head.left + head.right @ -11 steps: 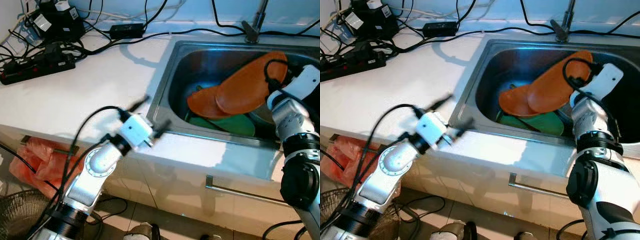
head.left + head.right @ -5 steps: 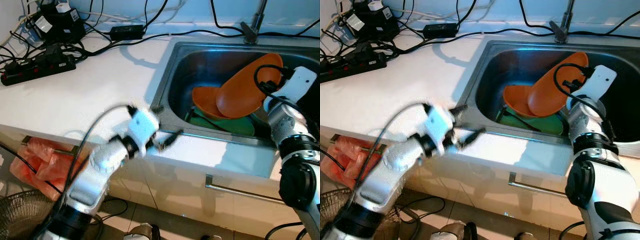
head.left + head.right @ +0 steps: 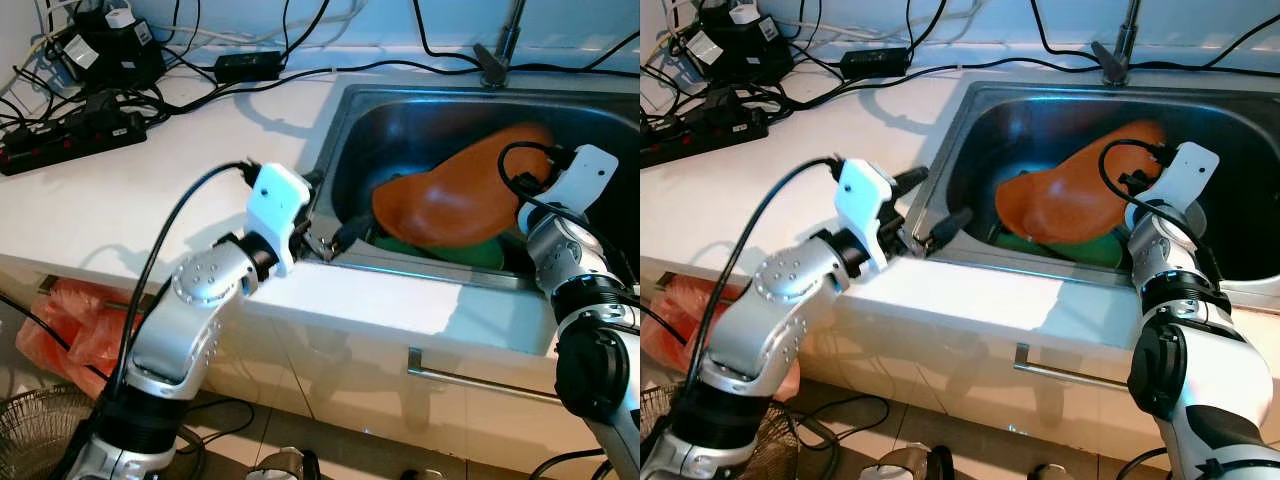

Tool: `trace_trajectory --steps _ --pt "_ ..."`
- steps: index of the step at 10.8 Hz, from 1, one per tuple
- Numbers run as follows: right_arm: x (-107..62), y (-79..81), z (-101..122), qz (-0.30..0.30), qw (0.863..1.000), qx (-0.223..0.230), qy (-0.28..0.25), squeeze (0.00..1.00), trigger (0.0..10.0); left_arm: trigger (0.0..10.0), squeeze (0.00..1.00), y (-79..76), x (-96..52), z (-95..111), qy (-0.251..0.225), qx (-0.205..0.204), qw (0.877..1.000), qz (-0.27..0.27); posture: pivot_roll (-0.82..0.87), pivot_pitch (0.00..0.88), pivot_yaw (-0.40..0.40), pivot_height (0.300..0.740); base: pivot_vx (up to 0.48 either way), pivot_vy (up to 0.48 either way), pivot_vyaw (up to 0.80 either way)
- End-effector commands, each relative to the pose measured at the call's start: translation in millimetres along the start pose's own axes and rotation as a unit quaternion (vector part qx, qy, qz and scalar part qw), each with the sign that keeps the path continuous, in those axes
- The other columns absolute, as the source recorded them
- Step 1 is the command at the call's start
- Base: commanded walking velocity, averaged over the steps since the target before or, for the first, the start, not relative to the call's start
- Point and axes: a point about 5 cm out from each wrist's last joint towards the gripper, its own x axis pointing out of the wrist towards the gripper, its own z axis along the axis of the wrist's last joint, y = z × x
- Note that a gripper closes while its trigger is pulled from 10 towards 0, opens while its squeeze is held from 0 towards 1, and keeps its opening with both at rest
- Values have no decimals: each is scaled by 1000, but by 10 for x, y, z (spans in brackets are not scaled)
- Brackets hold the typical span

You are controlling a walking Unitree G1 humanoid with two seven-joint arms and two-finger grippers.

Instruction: Kitchen organization

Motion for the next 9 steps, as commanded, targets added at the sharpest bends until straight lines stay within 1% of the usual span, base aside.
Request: trace_trajectory --steps 1,5,7,8,9 --pt "-3 19 -45 6 1000 -4 8 1000 10000 10000 0 40 -21 -11 9 -4 1000 5 173 112 133 740 0 0 0" --pt "-3 6 -41 9 1000 -6 8 1000 10000 10000 0 31 -25 -19 18 -8 1000 3 168 108 132 740 0 0 0" --pt "-6 54 105 37 995 -85 -37 1000 10000 10000 0 4 -39 18 7 -16 1000 -12 167 107 127 740 0 0 0" --pt "-15 91 171 52 990 -115 -59 1000 10000 10000 0 19 -46 34 -3 -16 1000 -5 167 107 127 740 0 0 0" --pt "-52 174 263 80 980 -149 -99 1000 10000 10000 0 65 -45 50 -17 -16 1000 21 149 106 122 740 0 0 0"
